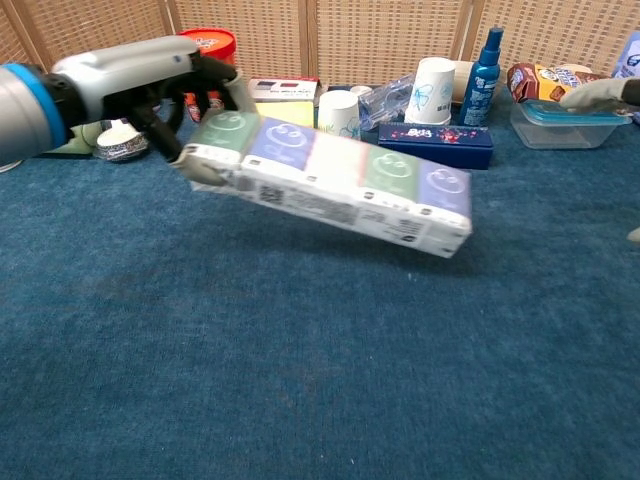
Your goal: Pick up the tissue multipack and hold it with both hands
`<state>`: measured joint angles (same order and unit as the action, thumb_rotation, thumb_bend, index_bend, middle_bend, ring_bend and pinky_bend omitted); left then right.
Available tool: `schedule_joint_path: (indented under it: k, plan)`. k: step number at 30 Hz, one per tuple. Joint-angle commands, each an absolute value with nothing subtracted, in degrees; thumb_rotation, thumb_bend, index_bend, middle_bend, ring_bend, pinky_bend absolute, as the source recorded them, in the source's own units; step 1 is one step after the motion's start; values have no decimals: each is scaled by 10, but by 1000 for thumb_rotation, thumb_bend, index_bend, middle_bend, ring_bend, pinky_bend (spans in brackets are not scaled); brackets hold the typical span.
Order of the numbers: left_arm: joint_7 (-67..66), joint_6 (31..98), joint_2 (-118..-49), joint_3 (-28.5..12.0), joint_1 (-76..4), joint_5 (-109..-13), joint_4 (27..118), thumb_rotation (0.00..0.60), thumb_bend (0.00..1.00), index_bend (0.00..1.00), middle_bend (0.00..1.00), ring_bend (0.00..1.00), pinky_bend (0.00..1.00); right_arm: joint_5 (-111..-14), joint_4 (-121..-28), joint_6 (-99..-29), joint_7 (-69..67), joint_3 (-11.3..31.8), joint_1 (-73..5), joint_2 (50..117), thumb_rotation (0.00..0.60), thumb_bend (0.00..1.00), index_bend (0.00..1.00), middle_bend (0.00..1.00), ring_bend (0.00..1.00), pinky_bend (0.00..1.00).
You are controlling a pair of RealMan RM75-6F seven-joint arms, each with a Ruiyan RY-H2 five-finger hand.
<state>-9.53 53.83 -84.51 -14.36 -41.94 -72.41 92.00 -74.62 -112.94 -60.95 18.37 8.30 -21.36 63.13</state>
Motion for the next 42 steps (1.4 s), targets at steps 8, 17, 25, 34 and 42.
schedule_joint_path:
  k: [8, 17, 25, 34, 42]
  plan:
    - [-112, 551, -884, -164, -448, -683, 942, 600, 0, 522, 550, 459, 624, -648, -1176, -584, 237, 94, -262, 649, 600, 0, 0, 0, 0, 0]
    - [-113, 563, -910, -171, -462, -665, 948, 600, 0, 515, 542, 453, 624, -574, -1185, -590, 275, 108, -307, 688, 600, 0, 0, 0, 0, 0]
    - [-104, 575, -924, -170, -466, -662, 949, 600, 0, 514, 542, 453, 624, -530, -1165, -603, 286, 113, -337, 720, 600, 0, 0, 82, 47, 92]
    - [-96, 580, -924, -165, -465, -662, 958, 600, 0, 510, 538, 449, 624, -505, -1144, -604, 267, 113, -347, 736, 600, 574, 524, 657, 620, 843]
    - [-97, 578, -924, -158, -467, -660, 953, 600, 0, 478, 500, 418, 621, -523, -1140, -602, 243, 105, -347, 726, 600, 669, 624, 741, 737, 984]
